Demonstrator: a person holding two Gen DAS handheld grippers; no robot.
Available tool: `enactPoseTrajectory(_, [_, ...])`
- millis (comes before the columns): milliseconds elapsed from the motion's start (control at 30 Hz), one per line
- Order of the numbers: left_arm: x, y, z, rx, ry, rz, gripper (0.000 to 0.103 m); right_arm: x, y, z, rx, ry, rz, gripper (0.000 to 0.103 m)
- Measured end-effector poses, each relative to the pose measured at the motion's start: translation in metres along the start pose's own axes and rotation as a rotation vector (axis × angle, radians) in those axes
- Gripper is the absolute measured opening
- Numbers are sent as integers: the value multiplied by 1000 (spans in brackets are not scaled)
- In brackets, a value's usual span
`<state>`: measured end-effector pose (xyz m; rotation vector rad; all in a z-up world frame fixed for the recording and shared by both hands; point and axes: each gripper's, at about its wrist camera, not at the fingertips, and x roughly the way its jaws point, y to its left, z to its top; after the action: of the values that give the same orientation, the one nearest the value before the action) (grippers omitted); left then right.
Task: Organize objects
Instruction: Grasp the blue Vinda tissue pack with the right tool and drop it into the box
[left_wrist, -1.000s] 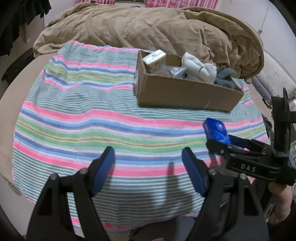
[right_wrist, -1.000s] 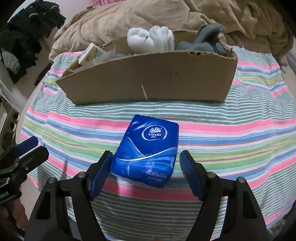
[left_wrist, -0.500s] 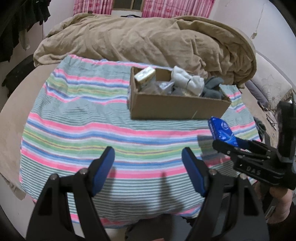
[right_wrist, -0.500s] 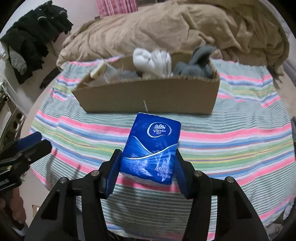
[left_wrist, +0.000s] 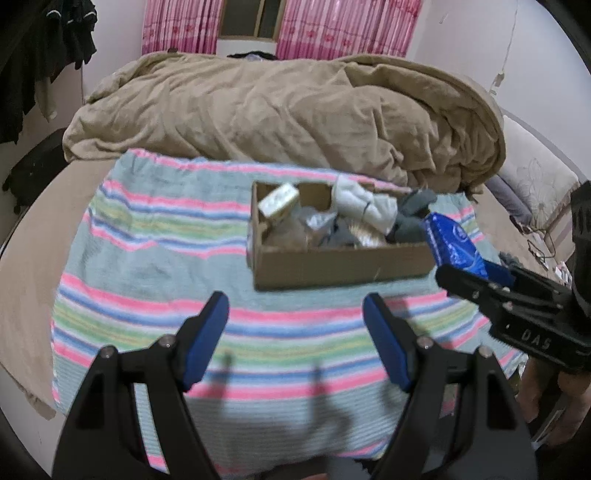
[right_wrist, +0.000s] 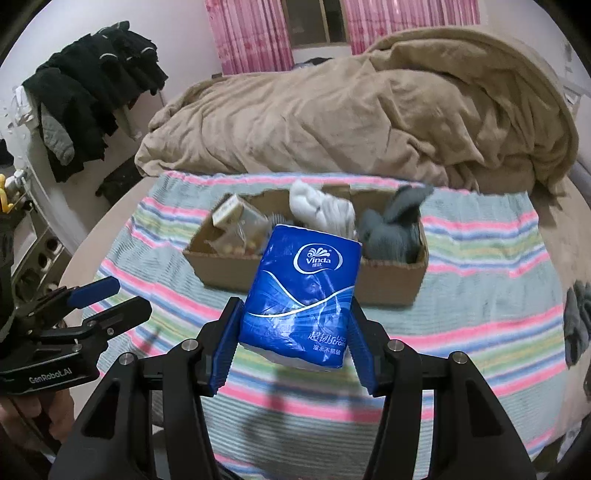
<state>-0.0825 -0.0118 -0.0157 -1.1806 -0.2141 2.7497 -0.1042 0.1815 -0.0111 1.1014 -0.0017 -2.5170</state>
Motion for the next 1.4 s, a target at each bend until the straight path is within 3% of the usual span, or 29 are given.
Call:
enactPoseTrajectory(600, [52,15,48,11,-19,17,76,56,-3,56,-14,-17,27,57])
enactPoseTrajectory(967, [102,26,41,0,44,44,76,119,-21,52,9,39,-5,58])
enactPoseTrajectory(1167, [95,30,33,-11,37,52,76,125,-26,42,36,60,-23,67])
enactPoseTrajectory(1400, [72,27,29,-12,19,52,77,103,-19,40,25,28,-31,83])
